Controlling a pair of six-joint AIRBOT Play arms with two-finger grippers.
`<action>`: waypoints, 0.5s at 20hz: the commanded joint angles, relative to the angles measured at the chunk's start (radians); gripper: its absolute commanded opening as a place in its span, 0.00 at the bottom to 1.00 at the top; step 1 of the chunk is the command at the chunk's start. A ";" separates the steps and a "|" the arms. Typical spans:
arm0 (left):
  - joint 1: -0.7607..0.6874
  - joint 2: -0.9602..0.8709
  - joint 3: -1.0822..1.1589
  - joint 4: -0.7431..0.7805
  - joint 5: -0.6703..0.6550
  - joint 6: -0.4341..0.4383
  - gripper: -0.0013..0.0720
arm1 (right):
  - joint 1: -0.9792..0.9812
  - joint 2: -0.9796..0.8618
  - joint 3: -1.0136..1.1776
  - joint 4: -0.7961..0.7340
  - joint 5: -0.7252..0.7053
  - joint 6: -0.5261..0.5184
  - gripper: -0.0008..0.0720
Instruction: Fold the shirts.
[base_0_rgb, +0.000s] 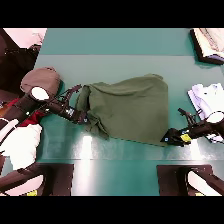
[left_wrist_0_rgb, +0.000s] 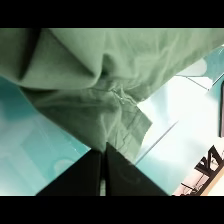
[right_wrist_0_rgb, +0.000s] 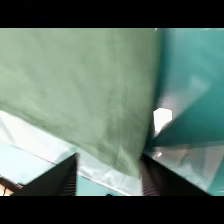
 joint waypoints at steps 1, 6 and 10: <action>0.000 0.001 0.006 0.002 0.000 0.000 0.05 | 0.056 -0.051 -0.027 0.031 -0.084 -0.008 0.56; 0.000 0.023 0.079 0.144 -0.050 -0.063 0.05 | 0.114 0.060 0.027 0.028 -0.132 -0.011 0.04; 0.003 0.144 0.356 0.343 -0.085 -0.151 0.05 | 0.055 0.225 0.335 0.028 -0.130 0.023 0.03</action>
